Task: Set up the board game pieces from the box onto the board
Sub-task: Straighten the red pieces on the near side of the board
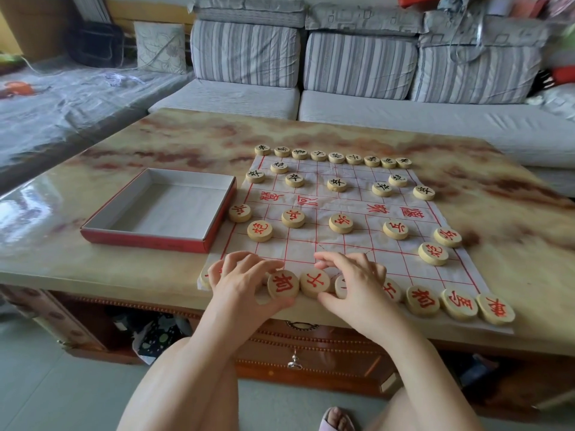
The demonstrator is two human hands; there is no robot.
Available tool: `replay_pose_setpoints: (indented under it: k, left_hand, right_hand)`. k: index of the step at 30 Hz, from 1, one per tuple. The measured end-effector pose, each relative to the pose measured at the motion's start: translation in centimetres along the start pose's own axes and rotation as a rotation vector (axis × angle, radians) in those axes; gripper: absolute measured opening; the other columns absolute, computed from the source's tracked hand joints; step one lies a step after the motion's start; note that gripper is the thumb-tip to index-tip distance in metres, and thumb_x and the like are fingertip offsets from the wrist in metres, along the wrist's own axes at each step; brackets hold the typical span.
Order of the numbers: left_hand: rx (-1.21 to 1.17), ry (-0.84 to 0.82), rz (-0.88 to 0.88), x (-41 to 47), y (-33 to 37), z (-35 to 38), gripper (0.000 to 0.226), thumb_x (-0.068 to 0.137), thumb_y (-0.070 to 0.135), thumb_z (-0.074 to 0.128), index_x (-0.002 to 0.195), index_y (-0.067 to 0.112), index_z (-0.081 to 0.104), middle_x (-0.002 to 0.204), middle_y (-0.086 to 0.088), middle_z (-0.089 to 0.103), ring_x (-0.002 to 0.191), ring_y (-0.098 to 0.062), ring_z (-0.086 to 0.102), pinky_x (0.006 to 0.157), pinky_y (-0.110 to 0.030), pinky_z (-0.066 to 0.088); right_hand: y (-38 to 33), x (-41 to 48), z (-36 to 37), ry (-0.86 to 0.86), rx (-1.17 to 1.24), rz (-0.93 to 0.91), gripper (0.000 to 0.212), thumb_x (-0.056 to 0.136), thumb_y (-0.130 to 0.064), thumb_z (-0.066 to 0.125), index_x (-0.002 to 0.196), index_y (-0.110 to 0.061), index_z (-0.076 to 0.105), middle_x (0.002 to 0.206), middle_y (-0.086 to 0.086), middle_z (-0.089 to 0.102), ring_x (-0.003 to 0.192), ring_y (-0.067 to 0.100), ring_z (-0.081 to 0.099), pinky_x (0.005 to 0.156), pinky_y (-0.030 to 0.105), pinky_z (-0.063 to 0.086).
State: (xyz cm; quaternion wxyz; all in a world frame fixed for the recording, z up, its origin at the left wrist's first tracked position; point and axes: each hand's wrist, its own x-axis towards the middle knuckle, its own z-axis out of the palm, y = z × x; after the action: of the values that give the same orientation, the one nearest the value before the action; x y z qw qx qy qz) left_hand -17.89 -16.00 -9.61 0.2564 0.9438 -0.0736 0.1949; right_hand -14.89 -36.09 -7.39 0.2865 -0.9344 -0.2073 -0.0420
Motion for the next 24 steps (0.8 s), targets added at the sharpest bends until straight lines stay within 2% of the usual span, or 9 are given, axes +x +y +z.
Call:
replay_pose_setpoints:
  k: [1,3,5,7,9,14,17,21,24]
  left_hand:
    - [0.018,-0.007,-0.008,0.1,0.1,0.1,0.057,0.064,0.068,0.062,0.112,0.038,0.06,0.11,0.019,0.057,0.117,-0.012,0.036,0.092,-0.028,0.014]
    - [0.045,-0.018,-0.028,0.2,0.3,0.4,0.066,0.058,0.077,0.055,0.112,0.041,0.059,0.109,0.019,0.053,0.118,-0.012,0.032,0.098,-0.034,0.019]
    - [0.035,-0.007,-0.025,0.3,0.6,0.6,0.073,0.054,0.084,0.048,0.113,0.043,0.058,0.112,0.021,0.05,0.119,-0.009,0.029,0.101,-0.038,0.021]
    - [-0.006,0.008,0.002,0.1,0.7,0.6,0.073,0.056,0.083,0.047,0.114,0.04,0.059,0.117,0.022,0.051,0.12,-0.009,0.031,0.101,-0.038,0.021]
    - [-0.048,0.013,0.025,-0.1,0.7,0.5,0.07,0.06,0.078,0.048,0.115,0.037,0.06,0.119,0.023,0.053,0.121,-0.008,0.034,0.101,-0.037,0.019]
    - [-0.073,0.027,0.038,-0.2,0.0,0.1,0.048,0.072,0.054,0.067,0.116,0.037,0.06,0.114,0.03,0.052,0.122,-0.006,0.037,0.096,-0.027,0.011]
    - [-0.072,-0.003,0.041,-0.1,-0.5,0.0,0.048,0.07,0.06,0.064,0.113,0.04,0.06,0.108,0.032,0.053,0.12,-0.002,0.035,0.095,-0.029,0.013]
    - [-0.069,-0.016,0.022,0.1,-0.4,-0.1,0.053,0.065,0.067,0.062,0.111,0.04,0.061,0.105,0.029,0.054,0.115,-0.003,0.033,0.092,-0.029,0.016]
    - [-0.067,-0.013,0.015,0.1,-0.2,0.0,0.055,0.064,0.065,0.063,0.112,0.039,0.06,0.11,0.027,0.055,0.115,-0.006,0.034,0.088,-0.027,0.015]
  right_hand:
    - [0.0,-0.1,-0.1,-0.014,0.015,0.003,0.052,0.083,-0.026,0.06,0.129,-0.04,0.039,0.098,-0.043,0.031,0.092,-0.032,0.006,0.089,0.024,0.017]
    - [-0.2,-0.1,-0.1,-0.038,0.032,0.016,0.056,0.083,-0.027,0.058,0.132,-0.041,0.036,0.097,-0.046,0.025,0.088,-0.024,0.011,0.09,0.025,0.018]
    - [-0.4,-0.1,0.1,-0.039,0.01,0.014,0.058,0.081,-0.042,0.059,0.134,-0.041,0.035,0.101,-0.044,0.028,0.092,-0.011,0.014,0.089,0.026,0.017]
    - [-0.4,0.0,0.3,-0.012,-0.055,0.002,0.063,0.075,-0.061,0.057,0.131,-0.04,0.039,0.114,-0.034,0.037,0.105,-0.004,0.02,0.088,0.026,0.016]
    - [-0.2,0.3,0.5,0.011,-0.103,0.011,0.064,0.068,-0.07,0.054,0.124,-0.04,0.044,0.116,-0.027,0.044,0.107,0.0,0.025,0.083,0.025,0.015]
    - [-0.1,0.4,0.6,0.063,-0.086,0.024,0.046,0.074,-0.053,0.065,0.115,-0.038,0.049,0.094,-0.029,0.042,0.088,-0.005,0.016,0.079,0.025,0.015]
    - [0.0,0.1,0.6,0.023,-0.004,0.06,0.042,0.079,-0.043,0.064,0.117,-0.042,0.047,0.092,-0.03,0.032,0.082,-0.002,0.012,0.085,0.027,0.021]
    - [0.1,-0.1,0.5,-0.036,0.021,0.091,0.047,0.081,-0.043,0.06,0.123,-0.048,0.039,0.106,-0.018,0.034,0.097,0.004,0.015,0.085,0.027,0.024]
    - [-0.2,-0.1,0.3,-0.029,0.018,0.061,0.052,0.079,-0.046,0.063,0.126,-0.046,0.04,0.096,-0.03,0.031,0.085,-0.004,0.012,0.086,0.028,0.024]
